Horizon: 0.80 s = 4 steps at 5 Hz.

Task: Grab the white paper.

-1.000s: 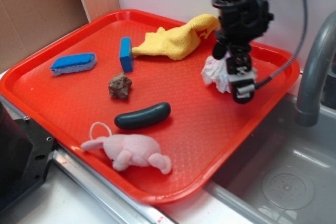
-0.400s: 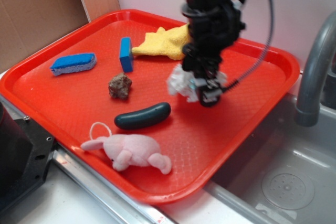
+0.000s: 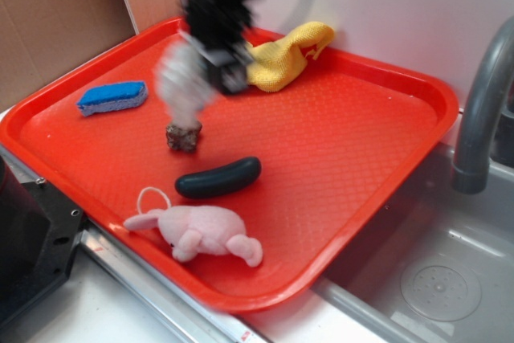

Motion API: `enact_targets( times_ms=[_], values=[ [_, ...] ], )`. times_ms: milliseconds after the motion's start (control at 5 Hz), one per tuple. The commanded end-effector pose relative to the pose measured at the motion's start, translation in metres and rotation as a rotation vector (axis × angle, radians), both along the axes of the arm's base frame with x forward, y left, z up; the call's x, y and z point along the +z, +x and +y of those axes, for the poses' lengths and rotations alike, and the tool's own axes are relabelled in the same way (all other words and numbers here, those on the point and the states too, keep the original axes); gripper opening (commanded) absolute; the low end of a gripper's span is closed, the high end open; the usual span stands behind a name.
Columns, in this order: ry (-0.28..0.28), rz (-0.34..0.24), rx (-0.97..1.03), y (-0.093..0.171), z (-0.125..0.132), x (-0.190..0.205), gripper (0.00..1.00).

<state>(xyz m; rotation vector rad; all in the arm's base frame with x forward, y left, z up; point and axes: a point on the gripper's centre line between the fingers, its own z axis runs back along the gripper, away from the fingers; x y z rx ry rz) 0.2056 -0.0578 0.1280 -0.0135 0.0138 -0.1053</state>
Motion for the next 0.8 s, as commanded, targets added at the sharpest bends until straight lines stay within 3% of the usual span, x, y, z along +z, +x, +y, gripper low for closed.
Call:
enact_targets(
  times_ms=[0,400,600],
  values=[
    [0.051,-0.146,0.322,-0.029,0.017,0.094,0.0],
    [-0.039,-0.261,0.331,-0.029,0.028,0.149,0.0],
    [-0.032,-0.236,0.35,-0.026,0.033,0.145,0.0]
  ],
)
